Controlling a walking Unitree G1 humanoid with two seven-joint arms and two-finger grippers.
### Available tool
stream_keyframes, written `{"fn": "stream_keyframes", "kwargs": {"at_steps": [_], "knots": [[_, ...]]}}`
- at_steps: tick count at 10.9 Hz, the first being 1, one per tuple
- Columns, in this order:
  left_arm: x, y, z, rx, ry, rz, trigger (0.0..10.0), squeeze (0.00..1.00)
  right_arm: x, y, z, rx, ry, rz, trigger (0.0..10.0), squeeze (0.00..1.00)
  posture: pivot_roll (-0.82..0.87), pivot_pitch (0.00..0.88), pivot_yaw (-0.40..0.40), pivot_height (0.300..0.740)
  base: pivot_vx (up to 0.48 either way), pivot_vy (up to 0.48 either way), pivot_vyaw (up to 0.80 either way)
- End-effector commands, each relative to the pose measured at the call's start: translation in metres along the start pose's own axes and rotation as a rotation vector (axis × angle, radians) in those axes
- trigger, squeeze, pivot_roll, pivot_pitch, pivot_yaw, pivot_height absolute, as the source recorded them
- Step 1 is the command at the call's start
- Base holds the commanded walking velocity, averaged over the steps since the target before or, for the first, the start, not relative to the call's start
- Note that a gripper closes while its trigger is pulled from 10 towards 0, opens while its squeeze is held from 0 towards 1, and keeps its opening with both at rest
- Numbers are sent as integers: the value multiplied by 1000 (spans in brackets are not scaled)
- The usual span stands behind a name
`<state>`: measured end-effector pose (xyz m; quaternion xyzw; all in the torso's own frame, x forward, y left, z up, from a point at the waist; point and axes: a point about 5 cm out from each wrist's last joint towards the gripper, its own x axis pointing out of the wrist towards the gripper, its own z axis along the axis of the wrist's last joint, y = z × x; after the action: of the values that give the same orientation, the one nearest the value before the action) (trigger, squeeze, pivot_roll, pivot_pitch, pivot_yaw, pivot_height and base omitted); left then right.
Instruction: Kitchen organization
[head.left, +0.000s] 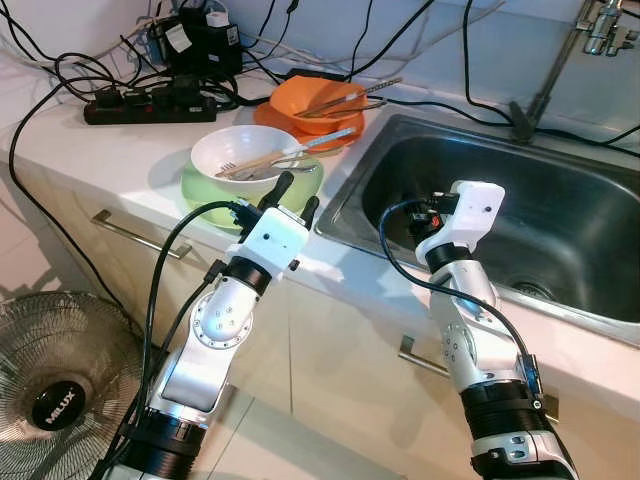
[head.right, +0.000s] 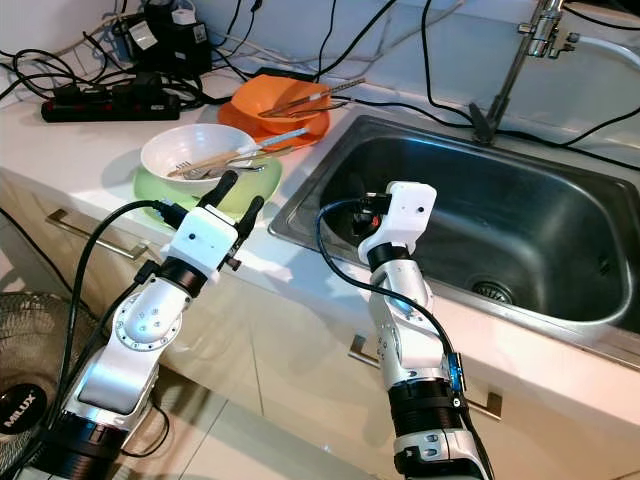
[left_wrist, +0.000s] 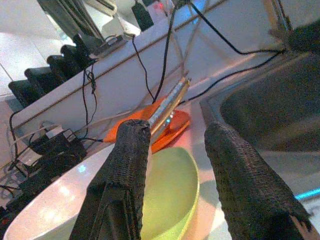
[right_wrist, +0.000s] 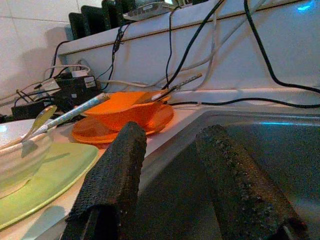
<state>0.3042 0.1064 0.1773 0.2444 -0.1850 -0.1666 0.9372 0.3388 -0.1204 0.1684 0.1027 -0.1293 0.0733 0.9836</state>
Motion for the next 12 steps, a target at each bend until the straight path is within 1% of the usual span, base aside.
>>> {"fn": "stream_keyframes", "kwargs": {"at_steps": [1,3,5,6,7,10,12], "knots": [[3,4,-1,28,16,13,10000,0,1,0,2,-3,-10,1,10000,0,176,34,-12,740,0,0,0],[7,12,-4,124,45,21,10000,0,2,0,1,-3,-10,2,10000,0,177,34,-13,740,0,0,0],[11,14,-4,195,57,9,10000,0,2,-1,0,-10,-3,-5,10000,0,175,32,-10,740,0,0,0],[13,16,-5,216,65,9,10000,0,2,-2,0,-12,-2,-9,10000,0,173,27,-8,740,0,0,0],[17,21,-10,251,92,9,10000,0,2,-2,1,-13,-5,-10,10000,0,173,19,-6,740,0,0,0],[25,24,-14,267,111,7,10000,0,2,0,0,-10,-6,-5,10000,0,170,9,-1,740,0,0,0],[34,21,-16,276,114,-23,10000,0,3,1,0,-10,-9,-2,10000,0,166,2,1,740,0,0,0]]}}
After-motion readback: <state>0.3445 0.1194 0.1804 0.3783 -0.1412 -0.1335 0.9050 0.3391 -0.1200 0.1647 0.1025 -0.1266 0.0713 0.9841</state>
